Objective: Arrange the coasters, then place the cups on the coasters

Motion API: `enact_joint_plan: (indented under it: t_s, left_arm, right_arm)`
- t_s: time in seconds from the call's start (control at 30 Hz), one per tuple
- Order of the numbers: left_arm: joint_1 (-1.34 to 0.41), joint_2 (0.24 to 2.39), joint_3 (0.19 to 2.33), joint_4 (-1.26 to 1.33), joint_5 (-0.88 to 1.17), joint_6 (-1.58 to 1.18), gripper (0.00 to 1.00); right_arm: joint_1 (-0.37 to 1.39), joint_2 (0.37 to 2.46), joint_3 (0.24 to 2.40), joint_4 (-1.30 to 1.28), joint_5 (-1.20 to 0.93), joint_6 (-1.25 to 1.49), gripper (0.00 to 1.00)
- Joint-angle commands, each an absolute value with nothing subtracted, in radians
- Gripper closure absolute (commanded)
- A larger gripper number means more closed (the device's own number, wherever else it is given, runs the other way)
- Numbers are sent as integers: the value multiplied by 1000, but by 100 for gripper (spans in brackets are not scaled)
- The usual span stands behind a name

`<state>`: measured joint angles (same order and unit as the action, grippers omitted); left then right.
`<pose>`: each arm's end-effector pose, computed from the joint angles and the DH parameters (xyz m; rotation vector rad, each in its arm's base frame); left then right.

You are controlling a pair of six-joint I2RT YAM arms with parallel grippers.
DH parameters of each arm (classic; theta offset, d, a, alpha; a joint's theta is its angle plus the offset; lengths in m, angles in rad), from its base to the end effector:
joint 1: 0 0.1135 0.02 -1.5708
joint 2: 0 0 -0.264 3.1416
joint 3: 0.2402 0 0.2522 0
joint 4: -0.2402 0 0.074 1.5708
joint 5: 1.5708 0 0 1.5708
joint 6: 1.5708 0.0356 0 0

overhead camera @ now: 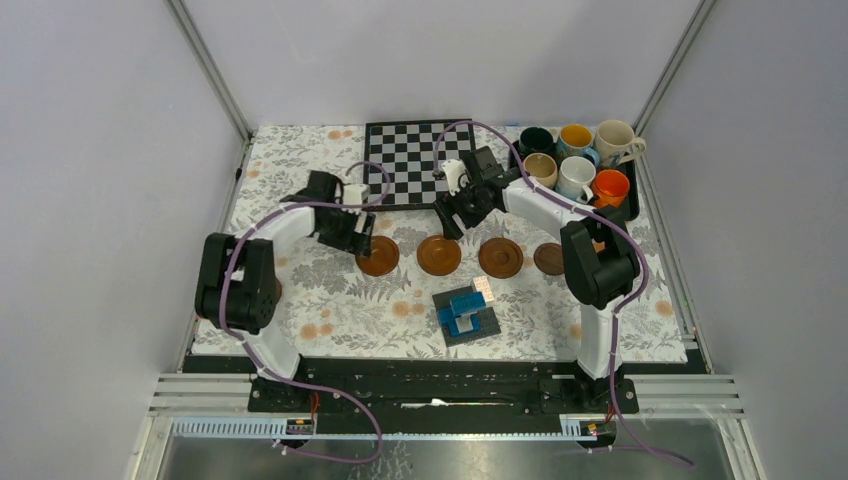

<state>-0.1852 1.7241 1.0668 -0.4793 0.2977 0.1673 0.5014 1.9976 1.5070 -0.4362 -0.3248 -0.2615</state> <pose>0.3287 -0.0722 0.1742 0.5578 2.6256 -0.4076 0.3789 0.2206 0.2052 -1.0555 2.2651 0.5055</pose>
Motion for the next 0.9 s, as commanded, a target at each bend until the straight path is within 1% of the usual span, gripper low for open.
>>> enact_joint_plan:
  t_s: [0.0,0.07,0.1,0.13,0.4,0.5,0.63,0.73,0.87]
  left_arm:
    - [-67,1610,1149,-617,368,171,13]
    - [-7,1556,1132,-657,375,192,8]
    - [41,1529,1115,-671,373,203,2]
    - [78,1499,1100,-684,361,214,1]
    - [432,1309,979,-828,363,377,1]
    - [545,1293,947,-850,365,438,4]
    - [650,1336,922,-822,287,466,13]
    - [707,1370,916,-786,262,477,16]
    - [733,1390,895,-722,218,498,18]
  right_arm:
    - [498,1943,1534,-423,-339,-255,10]
    - [496,1927,1528,-416,-347,-252,4]
    - [497,1922,1528,-418,-348,-252,2]
    - [497,1917,1530,-418,-348,-249,1]
    - [496,1889,1540,-443,-359,-245,1]
    - [497,1893,1551,-462,-362,-247,0]
    - [497,1896,1555,-473,-368,-247,0]
    - [497,1896,1560,-483,-367,-248,0]
    - [496,1897,1570,-498,-361,-260,0]
